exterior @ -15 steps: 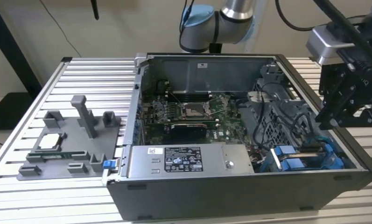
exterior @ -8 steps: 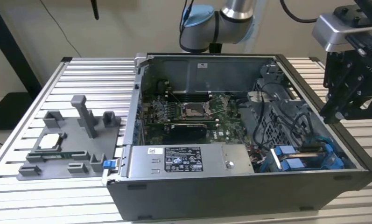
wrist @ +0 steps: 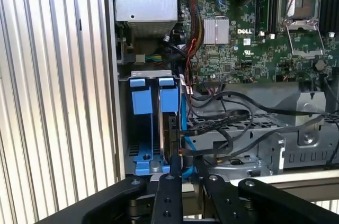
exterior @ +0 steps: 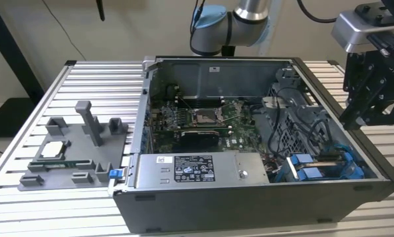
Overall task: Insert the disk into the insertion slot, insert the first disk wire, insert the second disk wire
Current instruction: 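Insert the second disk wire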
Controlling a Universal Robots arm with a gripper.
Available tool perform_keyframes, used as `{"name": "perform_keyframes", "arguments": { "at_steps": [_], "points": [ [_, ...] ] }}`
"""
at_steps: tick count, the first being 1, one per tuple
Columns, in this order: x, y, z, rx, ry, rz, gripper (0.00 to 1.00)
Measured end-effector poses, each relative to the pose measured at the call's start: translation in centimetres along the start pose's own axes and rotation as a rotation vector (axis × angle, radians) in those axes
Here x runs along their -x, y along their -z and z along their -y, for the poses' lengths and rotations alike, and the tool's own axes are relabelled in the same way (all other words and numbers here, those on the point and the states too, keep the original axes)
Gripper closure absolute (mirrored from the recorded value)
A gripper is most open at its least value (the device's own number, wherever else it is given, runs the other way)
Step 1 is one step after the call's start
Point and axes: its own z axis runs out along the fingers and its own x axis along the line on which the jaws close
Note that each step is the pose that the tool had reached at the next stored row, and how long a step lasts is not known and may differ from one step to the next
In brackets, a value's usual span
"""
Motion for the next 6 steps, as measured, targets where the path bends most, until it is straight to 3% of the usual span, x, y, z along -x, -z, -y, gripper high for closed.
{"name": "perform_keyframes", "arguments": {
  "at_steps": [6],
  "points": [
    [0.02,0.14,0.01,0.0000,0.000,0.0001,0.00]
  ]
}}
